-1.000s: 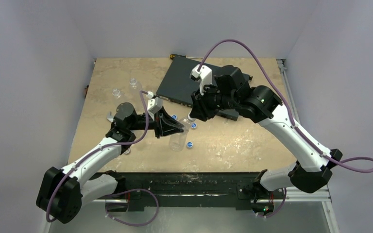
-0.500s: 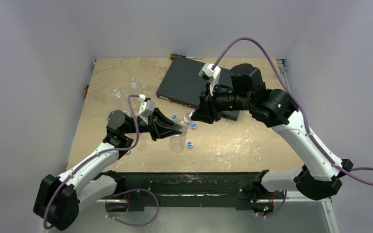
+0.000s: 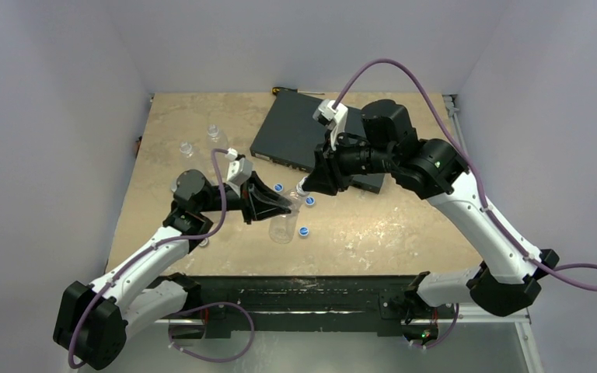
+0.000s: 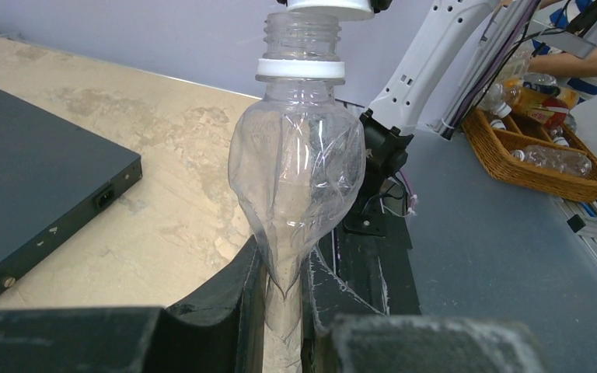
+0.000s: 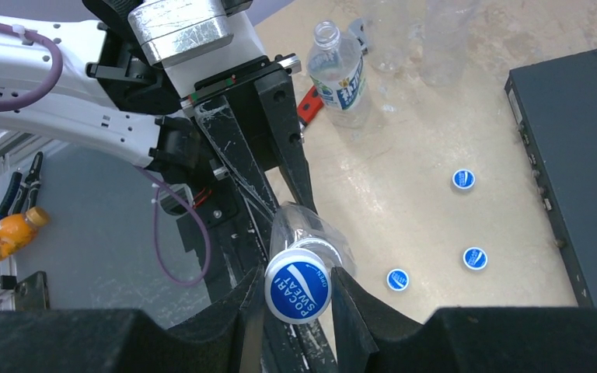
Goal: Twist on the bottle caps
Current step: Screw the bottle cap onto the plastic bottle.
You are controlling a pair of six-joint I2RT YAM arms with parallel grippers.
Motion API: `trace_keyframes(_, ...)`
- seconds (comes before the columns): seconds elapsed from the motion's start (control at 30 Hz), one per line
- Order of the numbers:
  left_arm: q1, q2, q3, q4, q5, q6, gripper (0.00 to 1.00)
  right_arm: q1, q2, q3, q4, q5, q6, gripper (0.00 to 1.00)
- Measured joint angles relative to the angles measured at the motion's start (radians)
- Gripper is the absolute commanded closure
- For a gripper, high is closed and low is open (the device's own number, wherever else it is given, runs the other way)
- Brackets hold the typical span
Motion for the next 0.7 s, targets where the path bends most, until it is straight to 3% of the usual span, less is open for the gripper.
trace_keyframes(0.7, 0.0, -0.023, 0.005, -0.036, -0.023, 0.013, 1.0, 0.001, 0.015, 0.0, 0.009, 0.043, 0.013, 0.98)
